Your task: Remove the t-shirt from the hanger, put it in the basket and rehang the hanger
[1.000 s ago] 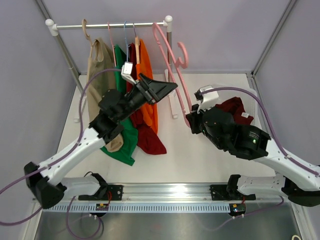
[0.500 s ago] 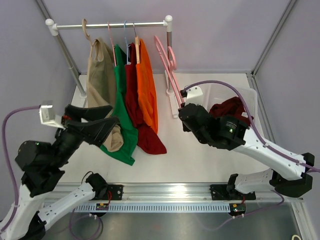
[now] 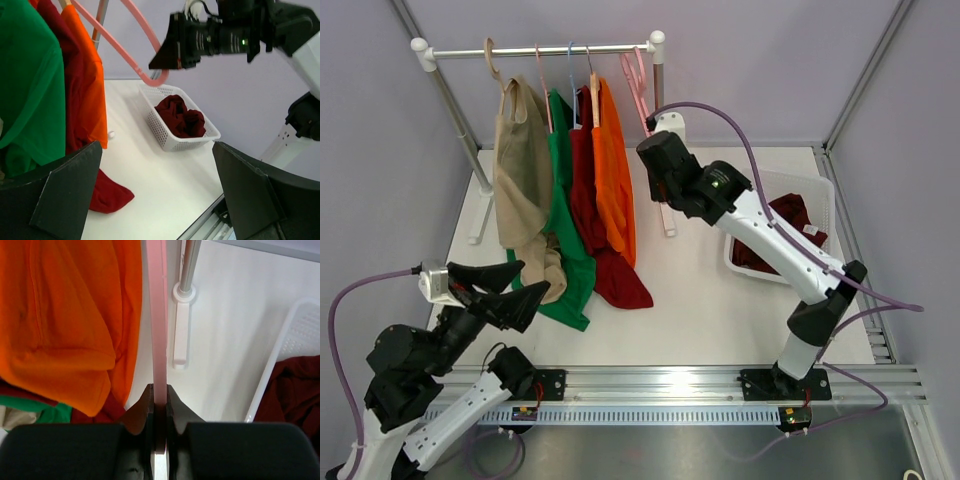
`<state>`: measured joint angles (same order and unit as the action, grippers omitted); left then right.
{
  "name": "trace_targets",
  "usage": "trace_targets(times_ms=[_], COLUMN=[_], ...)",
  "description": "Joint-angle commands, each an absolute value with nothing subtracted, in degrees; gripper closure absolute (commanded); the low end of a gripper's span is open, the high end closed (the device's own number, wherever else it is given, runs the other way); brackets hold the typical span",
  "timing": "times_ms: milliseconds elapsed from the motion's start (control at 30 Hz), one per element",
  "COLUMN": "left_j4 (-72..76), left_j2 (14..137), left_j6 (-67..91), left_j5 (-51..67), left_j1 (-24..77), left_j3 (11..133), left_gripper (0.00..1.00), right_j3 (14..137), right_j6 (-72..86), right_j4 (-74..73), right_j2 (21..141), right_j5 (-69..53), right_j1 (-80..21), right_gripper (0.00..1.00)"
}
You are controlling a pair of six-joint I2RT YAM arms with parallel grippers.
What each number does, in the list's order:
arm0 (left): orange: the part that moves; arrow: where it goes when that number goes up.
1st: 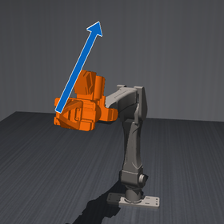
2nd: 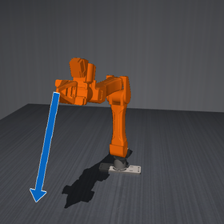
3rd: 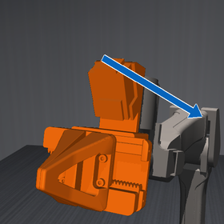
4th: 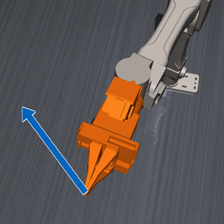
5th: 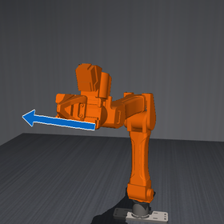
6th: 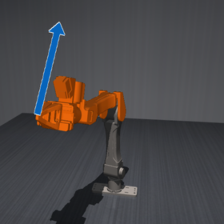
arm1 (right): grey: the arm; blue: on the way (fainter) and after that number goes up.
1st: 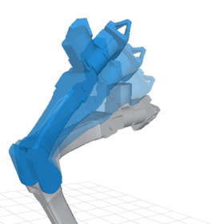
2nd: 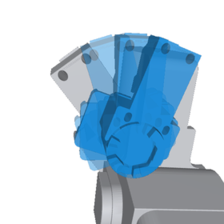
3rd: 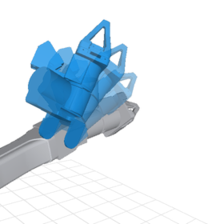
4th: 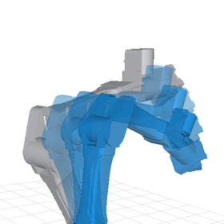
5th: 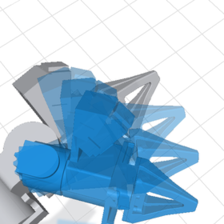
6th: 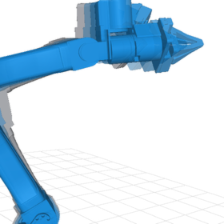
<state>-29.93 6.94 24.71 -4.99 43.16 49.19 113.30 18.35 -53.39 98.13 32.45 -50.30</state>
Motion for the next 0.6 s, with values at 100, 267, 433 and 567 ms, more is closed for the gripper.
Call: trace_targets(times_ms=[100,267,433,567], left_j4=[-29.8,-29.8,-29.5,-28.9], left_j2=[4.7,4.6,4.8,5.2], left_j6=[24.5,25.0,25.0,24.8], left_j5=[-6.4,-3.8,-4.6,-1.6], left_j1=[43.0,43.0,42.2,39.6], left_j3=[41.7,39.6,39.9,39.6], left_gripper=[0.01,0.01,0.01,0.01], right_j3=[122.6,128.7,131.4,131.0], right_j6=[16.4,16.7,17.2,17.7], right_j4=[-47.7,-48.3,-47.3,-47.4], right_j2=[104.0,109.8,113.5,115.1], right_j5=[28.9,26.1,24.2,23.0], right_j1=[-46.9,-44.0,-41.4,-40.9], right_gripper=[1.0,1.0,1.0,1.0])
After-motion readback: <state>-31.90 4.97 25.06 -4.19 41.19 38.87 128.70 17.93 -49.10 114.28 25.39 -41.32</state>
